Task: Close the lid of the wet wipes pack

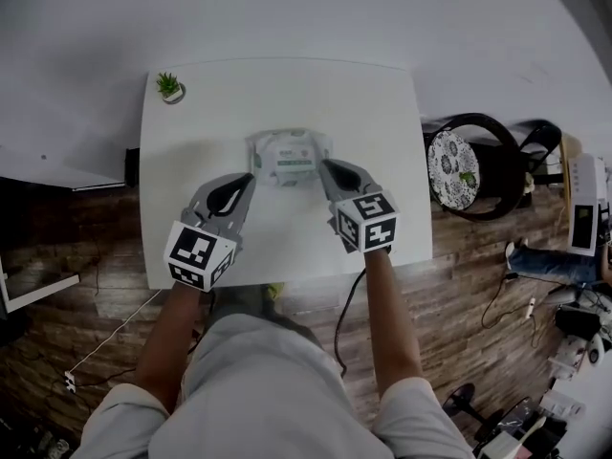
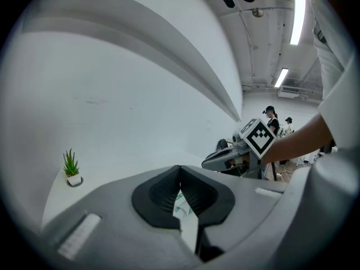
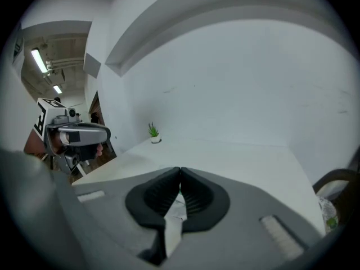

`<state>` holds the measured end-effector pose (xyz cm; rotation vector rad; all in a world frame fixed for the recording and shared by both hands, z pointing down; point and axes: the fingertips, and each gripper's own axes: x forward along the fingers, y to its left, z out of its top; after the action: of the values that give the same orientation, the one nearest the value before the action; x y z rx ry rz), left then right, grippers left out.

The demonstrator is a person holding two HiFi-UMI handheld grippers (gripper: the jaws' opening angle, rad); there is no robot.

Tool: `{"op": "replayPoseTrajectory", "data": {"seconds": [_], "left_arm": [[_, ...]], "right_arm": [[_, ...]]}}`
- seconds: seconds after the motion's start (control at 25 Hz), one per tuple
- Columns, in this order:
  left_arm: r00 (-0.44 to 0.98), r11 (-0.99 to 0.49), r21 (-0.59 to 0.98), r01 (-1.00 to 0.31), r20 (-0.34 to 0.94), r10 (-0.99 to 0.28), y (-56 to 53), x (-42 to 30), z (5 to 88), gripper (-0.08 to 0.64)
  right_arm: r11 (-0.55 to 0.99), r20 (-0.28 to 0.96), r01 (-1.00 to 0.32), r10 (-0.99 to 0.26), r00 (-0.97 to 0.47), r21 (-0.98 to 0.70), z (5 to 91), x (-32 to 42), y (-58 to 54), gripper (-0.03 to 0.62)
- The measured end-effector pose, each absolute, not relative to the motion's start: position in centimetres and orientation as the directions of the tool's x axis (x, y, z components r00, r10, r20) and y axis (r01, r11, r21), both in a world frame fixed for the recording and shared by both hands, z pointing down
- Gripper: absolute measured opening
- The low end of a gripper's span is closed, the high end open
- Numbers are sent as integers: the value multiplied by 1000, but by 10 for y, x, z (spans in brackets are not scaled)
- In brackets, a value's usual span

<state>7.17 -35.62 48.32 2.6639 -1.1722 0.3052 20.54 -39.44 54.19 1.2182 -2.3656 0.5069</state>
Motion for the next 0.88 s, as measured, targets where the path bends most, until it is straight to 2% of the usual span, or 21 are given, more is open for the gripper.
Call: {"op": "replayPoseTrajectory", "data": {"seconds": [0.32, 0.88], "left_arm": [[640, -640, 82, -764, 228, -734, -343, 62, 455, 6], [644, -652, 9, -758, 172, -746, -310, 53, 409, 6]], "right_arm": [[446, 379, -889, -809, -449, -100, 493, 237, -355, 5], [339, 241, -937, -905, -350, -87, 432, 275, -289, 5]]}}
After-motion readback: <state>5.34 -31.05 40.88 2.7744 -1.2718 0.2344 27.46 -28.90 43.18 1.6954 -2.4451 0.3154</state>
